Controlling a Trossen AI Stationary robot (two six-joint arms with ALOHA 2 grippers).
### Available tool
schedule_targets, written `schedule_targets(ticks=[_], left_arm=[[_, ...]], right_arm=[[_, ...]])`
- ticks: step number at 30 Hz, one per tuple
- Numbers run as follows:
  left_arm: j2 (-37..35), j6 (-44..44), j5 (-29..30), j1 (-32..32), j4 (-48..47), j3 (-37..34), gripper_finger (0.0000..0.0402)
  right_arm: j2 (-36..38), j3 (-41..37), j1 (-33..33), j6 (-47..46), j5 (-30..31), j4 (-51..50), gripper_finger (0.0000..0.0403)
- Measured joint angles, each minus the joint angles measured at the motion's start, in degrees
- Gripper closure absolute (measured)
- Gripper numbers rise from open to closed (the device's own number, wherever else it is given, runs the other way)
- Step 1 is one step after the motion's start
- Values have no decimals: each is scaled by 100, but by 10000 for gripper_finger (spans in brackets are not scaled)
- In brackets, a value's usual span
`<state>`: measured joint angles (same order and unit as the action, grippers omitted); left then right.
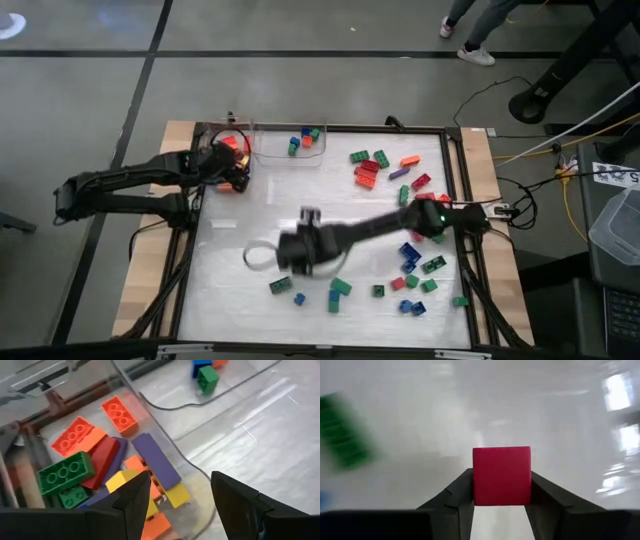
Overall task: Sort blocks by size
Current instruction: Put the small red block into the right transparent bin
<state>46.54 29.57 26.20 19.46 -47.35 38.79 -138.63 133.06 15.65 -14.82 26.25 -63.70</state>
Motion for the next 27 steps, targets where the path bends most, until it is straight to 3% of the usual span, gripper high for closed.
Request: schedule_targets(ticks=[7,12,16,22,27], left_arm=[[-1,119,-17,-359,-9,0,206],[-2,254,-117,-617,-13,0,206],[-2,253,-164,-766,-9,0,206],[-2,341,-188,-950,0,0,206],[-2,571,-1058,-1327,44,0,206]], right_arm=[[80,176,-1279,1616,664,543,267],[81,172,-2219,1859,594,791,248],[81,172,-2871,2046,125,1042,257],[76,172,-3502,2060,-1080,1558,248],[72,172,-3681,2047,-1245,1610,206]])
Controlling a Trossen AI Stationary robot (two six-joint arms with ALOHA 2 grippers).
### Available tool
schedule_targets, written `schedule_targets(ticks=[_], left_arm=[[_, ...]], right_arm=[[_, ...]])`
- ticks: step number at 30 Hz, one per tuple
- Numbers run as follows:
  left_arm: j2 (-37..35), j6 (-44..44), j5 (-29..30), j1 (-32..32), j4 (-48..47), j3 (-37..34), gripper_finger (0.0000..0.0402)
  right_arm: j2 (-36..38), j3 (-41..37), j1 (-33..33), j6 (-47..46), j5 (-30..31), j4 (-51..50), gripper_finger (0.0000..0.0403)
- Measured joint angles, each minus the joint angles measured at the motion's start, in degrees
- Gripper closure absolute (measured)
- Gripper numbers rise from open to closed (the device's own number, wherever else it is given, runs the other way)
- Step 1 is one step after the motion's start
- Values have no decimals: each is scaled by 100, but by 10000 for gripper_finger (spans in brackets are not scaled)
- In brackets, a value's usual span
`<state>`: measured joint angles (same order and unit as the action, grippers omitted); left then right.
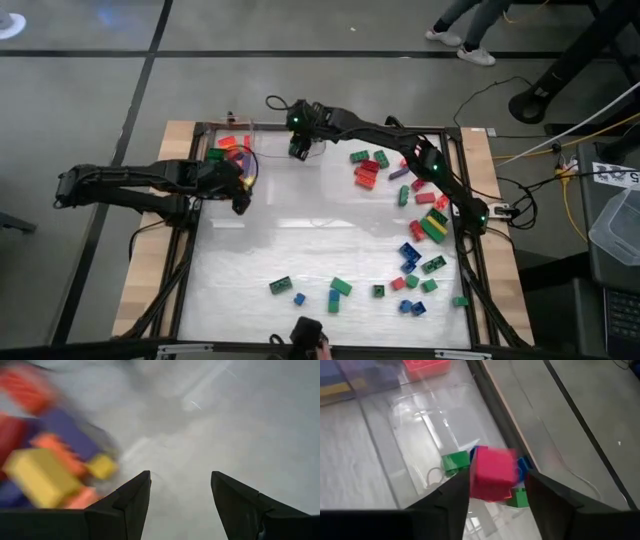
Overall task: Sort blocks by size
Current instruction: Put the small red block into the right transparent bin, then put the large green game piece into the left transparent bin
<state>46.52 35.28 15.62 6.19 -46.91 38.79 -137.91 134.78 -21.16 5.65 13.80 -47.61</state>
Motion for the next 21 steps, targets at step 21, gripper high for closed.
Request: schedule_targets(ticks=[21], left_arm=[[1216,-273,-487,-3564,2588,-2,206]], right_arm=[[553,25,91,51,-635,-907,125]])
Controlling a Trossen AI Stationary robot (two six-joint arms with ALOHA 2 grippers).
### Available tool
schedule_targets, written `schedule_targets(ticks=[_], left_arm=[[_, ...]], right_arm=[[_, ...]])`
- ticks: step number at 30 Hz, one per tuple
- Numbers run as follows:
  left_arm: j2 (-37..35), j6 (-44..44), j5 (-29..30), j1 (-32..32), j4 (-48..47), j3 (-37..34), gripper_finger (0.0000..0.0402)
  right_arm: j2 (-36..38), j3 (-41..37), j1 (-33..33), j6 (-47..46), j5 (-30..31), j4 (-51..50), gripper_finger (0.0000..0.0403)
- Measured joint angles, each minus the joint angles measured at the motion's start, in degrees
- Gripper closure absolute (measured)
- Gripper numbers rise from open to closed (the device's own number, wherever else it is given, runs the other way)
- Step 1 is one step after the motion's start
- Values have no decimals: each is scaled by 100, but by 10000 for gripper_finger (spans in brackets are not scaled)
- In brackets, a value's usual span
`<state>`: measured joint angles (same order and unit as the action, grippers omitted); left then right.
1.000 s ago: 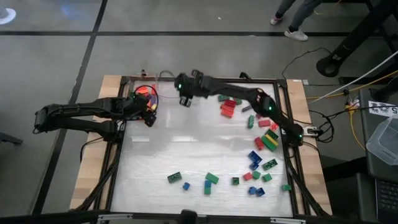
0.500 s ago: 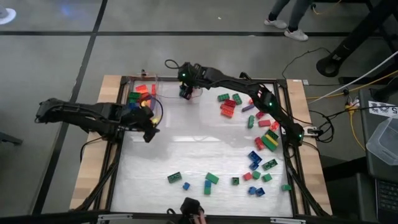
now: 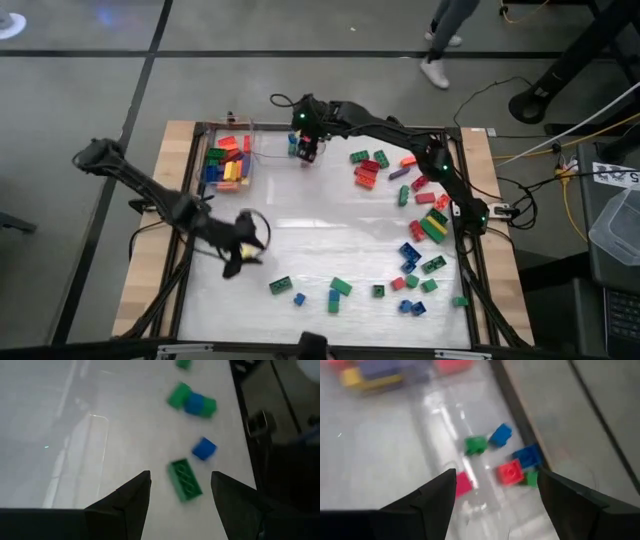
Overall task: Sort blocks by size
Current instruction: Put the large green game piece into the left transparent bin
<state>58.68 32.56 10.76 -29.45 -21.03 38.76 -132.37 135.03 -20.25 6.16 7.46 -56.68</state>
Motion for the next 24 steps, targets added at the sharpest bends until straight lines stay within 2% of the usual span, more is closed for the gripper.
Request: schedule_targets(ticks=[7,11,15,24], left_arm=[[1608,59,396,-664,967,0,206],[2280,195,407,-734,1507,0,206],[2697,205,410,-734,1777,72,205],[3214,348,552,-734,2168,140,205]], right_arm=[[530,-1,534,-139,-708,-1169,125],[559,-3,1089,-162,-763,-2058,125],[559,-3,1713,-162,-758,-2636,125],[559,-21,3084,-681,-576,-2653,125]])
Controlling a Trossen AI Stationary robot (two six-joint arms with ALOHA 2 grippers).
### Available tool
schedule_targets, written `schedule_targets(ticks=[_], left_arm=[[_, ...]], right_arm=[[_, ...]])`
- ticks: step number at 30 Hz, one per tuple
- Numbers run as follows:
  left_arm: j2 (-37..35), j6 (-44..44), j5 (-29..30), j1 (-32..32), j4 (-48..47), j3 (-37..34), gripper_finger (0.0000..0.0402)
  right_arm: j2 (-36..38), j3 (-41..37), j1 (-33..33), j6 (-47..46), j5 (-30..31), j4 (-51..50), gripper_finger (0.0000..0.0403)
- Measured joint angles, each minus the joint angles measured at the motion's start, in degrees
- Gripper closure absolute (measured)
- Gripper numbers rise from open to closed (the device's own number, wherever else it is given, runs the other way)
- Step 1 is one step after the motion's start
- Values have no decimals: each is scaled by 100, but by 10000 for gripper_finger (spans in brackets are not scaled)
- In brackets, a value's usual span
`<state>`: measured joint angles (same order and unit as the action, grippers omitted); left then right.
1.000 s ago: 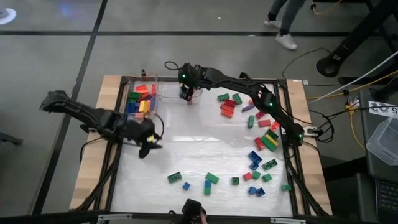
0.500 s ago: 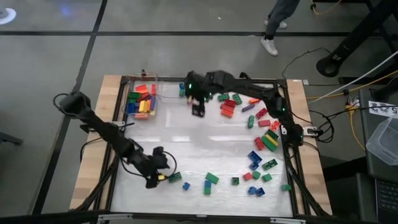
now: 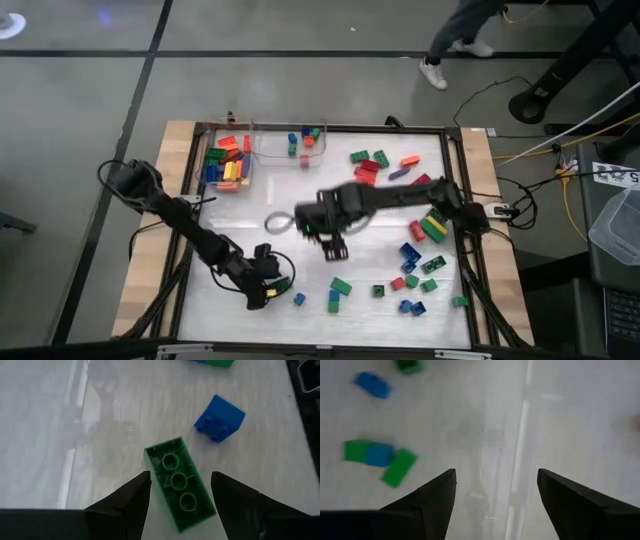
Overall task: Sort blocks by size
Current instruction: Put the large green game piece into the left transparent bin
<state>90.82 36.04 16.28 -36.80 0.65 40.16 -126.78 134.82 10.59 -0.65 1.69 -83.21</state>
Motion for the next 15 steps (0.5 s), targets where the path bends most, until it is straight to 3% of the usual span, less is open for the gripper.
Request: schedule_targets(ticks=[7,15], left_arm=[[325,-4,45,0,-14,0,205],[518,-242,102,0,32,4,206]], right_arm=[[0,-4,927,-305,632,225,125],[0,-4,1652,-542,684,932,125]])
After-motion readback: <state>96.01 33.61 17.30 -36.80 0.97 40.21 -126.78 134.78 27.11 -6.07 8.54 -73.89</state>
